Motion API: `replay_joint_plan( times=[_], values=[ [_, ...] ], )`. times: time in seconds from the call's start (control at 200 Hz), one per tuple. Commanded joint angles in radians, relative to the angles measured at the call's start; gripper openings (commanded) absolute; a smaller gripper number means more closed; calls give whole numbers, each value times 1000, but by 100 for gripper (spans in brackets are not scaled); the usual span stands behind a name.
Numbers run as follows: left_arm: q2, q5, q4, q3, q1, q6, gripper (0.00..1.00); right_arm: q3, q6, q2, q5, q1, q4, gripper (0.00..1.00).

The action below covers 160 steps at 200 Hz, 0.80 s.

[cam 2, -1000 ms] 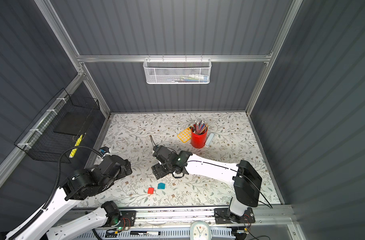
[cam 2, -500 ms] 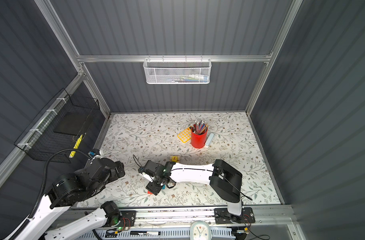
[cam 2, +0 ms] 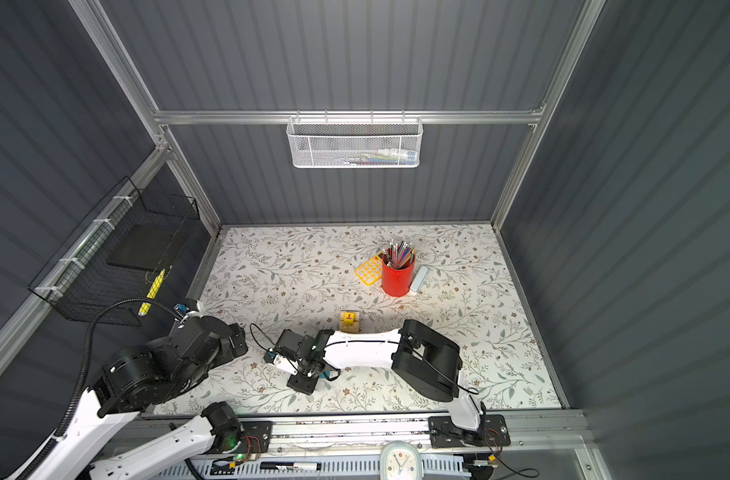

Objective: Build the wood block tower
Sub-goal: 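Lift the red cube and carry it over the stack with the right gripper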

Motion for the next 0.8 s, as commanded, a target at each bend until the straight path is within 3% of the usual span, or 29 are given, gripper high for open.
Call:
replay_joint_plan(
  times=[0.0, 0.59, 0.795],
  values=[
    [2, -25, -42, 31, 5, -19, 100, 32, -25, 22, -6, 1, -30, 49],
    [7, -23, -46, 37, 6, -17, 100, 108, -67, 99, 63, 1, -119, 41],
    [5, -24, -40, 38, 5, -16, 99, 98, -83, 66, 83, -1, -109, 34]
  ],
)
